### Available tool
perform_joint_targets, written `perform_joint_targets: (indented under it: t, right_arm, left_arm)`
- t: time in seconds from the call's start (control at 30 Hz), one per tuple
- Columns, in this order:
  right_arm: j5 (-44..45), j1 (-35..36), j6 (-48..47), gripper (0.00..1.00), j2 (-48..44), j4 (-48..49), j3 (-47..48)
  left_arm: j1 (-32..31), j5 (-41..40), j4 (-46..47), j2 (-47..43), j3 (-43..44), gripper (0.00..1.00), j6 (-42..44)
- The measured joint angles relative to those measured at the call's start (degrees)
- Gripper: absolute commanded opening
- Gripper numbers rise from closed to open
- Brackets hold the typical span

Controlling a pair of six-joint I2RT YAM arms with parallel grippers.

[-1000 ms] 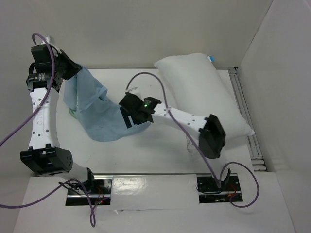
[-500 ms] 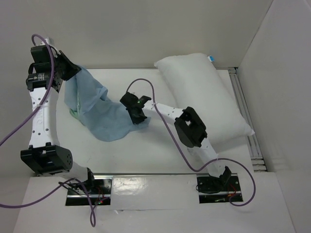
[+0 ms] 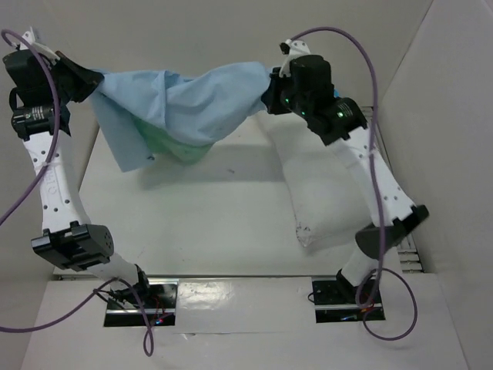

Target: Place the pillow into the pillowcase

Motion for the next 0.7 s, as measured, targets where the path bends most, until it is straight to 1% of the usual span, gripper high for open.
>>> perform_joint_targets:
  t: [0.07,0.13,0.17,0.2,0.23,0.27,0.3,0.33,0.37,0.43,0.47,0.53,0.57,0.63,0.7]
  right_arm:
    - [-0.5,0.8,-0.2,0.00,-7.6,0.4,-6.2]
    - [-0.8,2.9,0.0,0.00,-13.8,-0.3,-13.1]
    - [-1.0,3.9,0.3,0.00,-15.9,-0.8,-16.5]
    - [-1.0,4.6,0.6,0.00,-17.5,-1.5,-19.6]
    - [-1.0,5.0,0.9,0.05,-18.4,-2.8,-22.6]
    - [-0.9,4.8,1.4,0.21,-18.8,-4.1,-25.3]
    - [-0.7,4.2,1.8,0.46,-18.8,-5.7,-28.0]
    - [-0.4,3.2,2.2,0.59,-18.0,-7.9,-30.2]
    - [0.5,2.1,2.3,0.72,-16.7,-10.4,-31.1]
    - [3.0,1.2,2.5,0.78,-14.2,-14.3,-31.3]
    - [5.0,0.9,2.4,0.78,-11.6,-15.8,-30.8]
    - [7.0,1.2,2.4,0.78,-9.4,-17.6,-29.6]
    - [7.5,1.8,2.5,0.78,-8.9,-17.8,-28.8]
    - [7.5,3.7,3.1,0.78,-8.7,-17.4,-27.0]
    - [6.6,6.5,3.6,0.83,-8.7,-16.2,-25.4]
  left_arm:
    - [0.4,0.9,1.6,-2.4,-1.9,0.00,0.0]
    - [0.4,1.1,2.7,-7.1,-7.5,0.00,0.2]
    - [0.4,0.9,3.1,-10.1,-11.5,0.09,0.3]
    - [0.3,0.5,2.9,-13.3,-15.6,0.35,0.4]
    - [0.3,-0.2,2.9,-16.3,-19.8,0.63,0.4]
    - [0.2,-0.9,2.8,-19.2,-24.3,0.79,0.3]
    - [0.3,-1.5,2.4,-21.6,-28.6,0.87,0.1]
    - [0.3,-2.0,2.1,-23.2,-33.0,0.94,-0.6]
    - [0.3,-2.2,1.7,-23.8,-35.9,0.94,-1.0]
    - [0.3,-2.9,1.0,-22.8,-39.6,0.94,-1.4]
    - [0.3,-3.5,0.8,-20.8,-40.5,0.94,-1.4]
    - [0.3,-5.0,-0.1,-16.5,-41.5,0.93,-1.4]
    - [0.3,-5.8,-0.4,-15.0,-41.9,0.91,-1.4]
    - [0.3,-8.2,-1.4,-13.3,-42.4,0.91,-1.4]
    - [0.3,-10.5,-1.8,-12.9,-42.5,0.92,-1.4]
